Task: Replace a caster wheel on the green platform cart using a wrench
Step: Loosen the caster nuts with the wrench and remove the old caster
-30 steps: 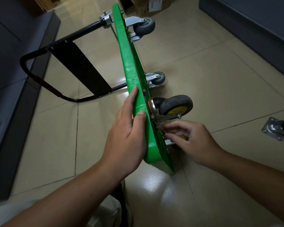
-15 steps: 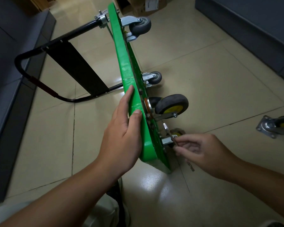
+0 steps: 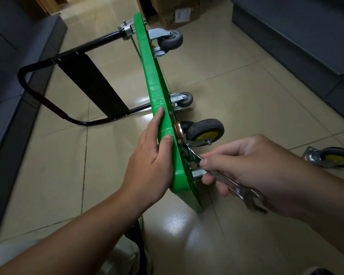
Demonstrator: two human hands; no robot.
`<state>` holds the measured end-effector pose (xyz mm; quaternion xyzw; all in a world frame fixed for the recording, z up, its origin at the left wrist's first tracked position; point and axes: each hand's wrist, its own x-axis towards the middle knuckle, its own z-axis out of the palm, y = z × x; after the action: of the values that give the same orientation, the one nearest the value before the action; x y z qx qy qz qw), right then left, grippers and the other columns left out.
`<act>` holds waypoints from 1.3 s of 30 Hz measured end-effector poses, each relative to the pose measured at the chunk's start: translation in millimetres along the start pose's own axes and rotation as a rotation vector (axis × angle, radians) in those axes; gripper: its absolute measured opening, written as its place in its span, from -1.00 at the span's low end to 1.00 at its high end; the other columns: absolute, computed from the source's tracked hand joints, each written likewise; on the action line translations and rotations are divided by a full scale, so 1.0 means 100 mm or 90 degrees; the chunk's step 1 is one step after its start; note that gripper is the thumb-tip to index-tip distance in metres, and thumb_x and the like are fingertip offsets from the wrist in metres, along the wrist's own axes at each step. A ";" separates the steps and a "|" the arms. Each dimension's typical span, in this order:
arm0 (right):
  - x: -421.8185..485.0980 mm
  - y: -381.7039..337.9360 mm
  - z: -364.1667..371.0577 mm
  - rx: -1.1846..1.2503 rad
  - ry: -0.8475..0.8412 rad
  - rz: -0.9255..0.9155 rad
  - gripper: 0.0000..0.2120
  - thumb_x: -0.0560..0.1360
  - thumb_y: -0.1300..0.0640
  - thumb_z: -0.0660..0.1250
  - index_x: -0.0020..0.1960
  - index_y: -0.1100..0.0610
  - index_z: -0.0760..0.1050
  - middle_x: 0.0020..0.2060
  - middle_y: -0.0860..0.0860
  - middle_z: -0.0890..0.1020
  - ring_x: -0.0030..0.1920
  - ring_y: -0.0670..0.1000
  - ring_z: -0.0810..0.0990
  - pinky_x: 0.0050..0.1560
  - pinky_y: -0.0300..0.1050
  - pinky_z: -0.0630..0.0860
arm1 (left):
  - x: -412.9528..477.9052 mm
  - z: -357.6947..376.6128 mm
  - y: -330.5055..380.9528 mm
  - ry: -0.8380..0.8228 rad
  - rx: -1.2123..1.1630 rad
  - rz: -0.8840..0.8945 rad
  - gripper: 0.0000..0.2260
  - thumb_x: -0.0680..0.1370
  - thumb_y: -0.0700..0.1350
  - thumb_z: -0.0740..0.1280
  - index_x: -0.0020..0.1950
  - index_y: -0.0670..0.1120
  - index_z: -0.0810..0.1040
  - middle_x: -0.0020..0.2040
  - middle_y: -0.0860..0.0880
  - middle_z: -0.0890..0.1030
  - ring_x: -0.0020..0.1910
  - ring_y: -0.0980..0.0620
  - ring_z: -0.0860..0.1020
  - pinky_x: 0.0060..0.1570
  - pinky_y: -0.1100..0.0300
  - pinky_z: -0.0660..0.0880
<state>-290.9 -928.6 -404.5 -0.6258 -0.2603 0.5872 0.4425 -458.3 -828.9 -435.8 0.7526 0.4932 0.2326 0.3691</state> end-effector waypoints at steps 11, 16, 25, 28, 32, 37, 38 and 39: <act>0.15 0.01 0.17 0.038 0.020 -0.058 -0.93 0.53 0.27 0.45 -0.08 0.27 0.69 -0.30 0.26 0.70 -0.51 -0.01 0.53 -0.51 -0.24 0.44 | 0.00 -0.01 -0.01 -0.008 0.001 0.001 -0.46 0.60 0.21 0.02 0.60 0.42 0.09 0.52 0.14 0.40 0.37 0.03 0.49 0.35 -0.14 0.47; 0.15 0.18 0.22 0.013 0.061 -0.137 -0.97 0.52 0.25 0.48 -0.04 0.19 0.68 -0.36 0.18 0.70 -0.53 0.01 0.56 -0.52 -0.27 0.44 | 0.00 -0.01 -0.02 -0.005 -0.005 -0.001 -0.46 0.60 0.21 0.03 0.60 0.43 0.10 0.52 0.14 0.42 0.36 0.03 0.50 0.35 -0.12 0.48; 0.23 0.82 0.27 -0.019 0.102 -0.292 -0.72 0.52 0.31 0.46 0.14 0.01 0.68 -0.22 0.11 0.73 -0.32 0.06 0.67 -0.34 -0.12 0.62 | 0.00 0.01 -0.02 -0.004 -0.001 -0.002 -0.47 0.60 0.22 0.02 0.59 0.45 0.08 0.55 0.17 0.36 0.42 0.07 0.46 0.39 -0.14 0.45; 0.37 0.90 0.14 -0.054 0.107 -0.305 -0.71 0.50 0.28 0.49 0.12 -0.03 0.68 -0.16 0.02 0.75 -0.20 0.00 0.70 -0.12 -0.11 0.67 | 0.00 0.01 -0.03 -0.006 -0.009 0.001 -0.47 0.60 0.23 0.02 0.59 0.45 0.08 0.56 0.17 0.35 0.42 0.08 0.46 0.39 -0.14 0.46; 0.65 0.92 0.01 -0.102 0.101 -0.317 -0.78 0.47 0.28 0.52 0.08 0.08 0.71 -0.11 0.01 0.76 -0.09 0.05 0.73 0.03 0.01 0.68 | 0.01 0.02 -0.05 -0.011 -0.021 0.003 -0.48 0.60 0.24 0.03 0.58 0.46 0.09 0.56 0.16 0.36 0.41 0.04 0.48 0.36 -0.16 0.48; 0.94 0.91 -0.07 -0.200 0.092 -0.399 -0.77 0.44 0.32 0.54 0.09 0.20 0.72 -0.07 0.04 0.73 -0.07 0.03 0.72 0.05 0.06 0.66 | 0.02 0.01 -0.06 -0.010 -0.024 0.005 -0.45 0.57 0.28 0.03 0.58 0.46 0.10 0.54 0.15 0.39 0.41 0.03 0.49 0.35 -0.17 0.49; 0.98 0.92 -0.06 -0.228 0.087 -0.411 -0.78 0.44 0.31 0.55 0.09 0.21 0.72 -0.08 0.04 0.73 -0.09 0.02 0.72 0.03 0.04 0.66 | 0.02 0.01 -0.07 -0.011 -0.025 0.003 -0.45 0.56 0.28 0.03 0.57 0.47 0.10 0.54 0.15 0.39 0.41 0.03 0.49 0.35 -0.17 0.49; 1.01 0.95 -0.05 -0.256 0.083 -0.417 -0.79 0.45 0.31 0.55 0.08 0.21 0.72 -0.09 0.03 0.73 -0.11 0.00 0.72 0.01 0.02 0.66 | 0.02 0.01 -0.07 -0.011 -0.027 0.002 -0.46 0.56 0.27 0.03 0.57 0.47 0.11 0.55 0.16 0.38 0.42 0.04 0.48 0.35 -0.17 0.49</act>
<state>-286.7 -889.4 -537.3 -0.6199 -0.5277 0.3109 0.4905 -460.4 -826.0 -441.7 0.7476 0.4833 0.2370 0.3890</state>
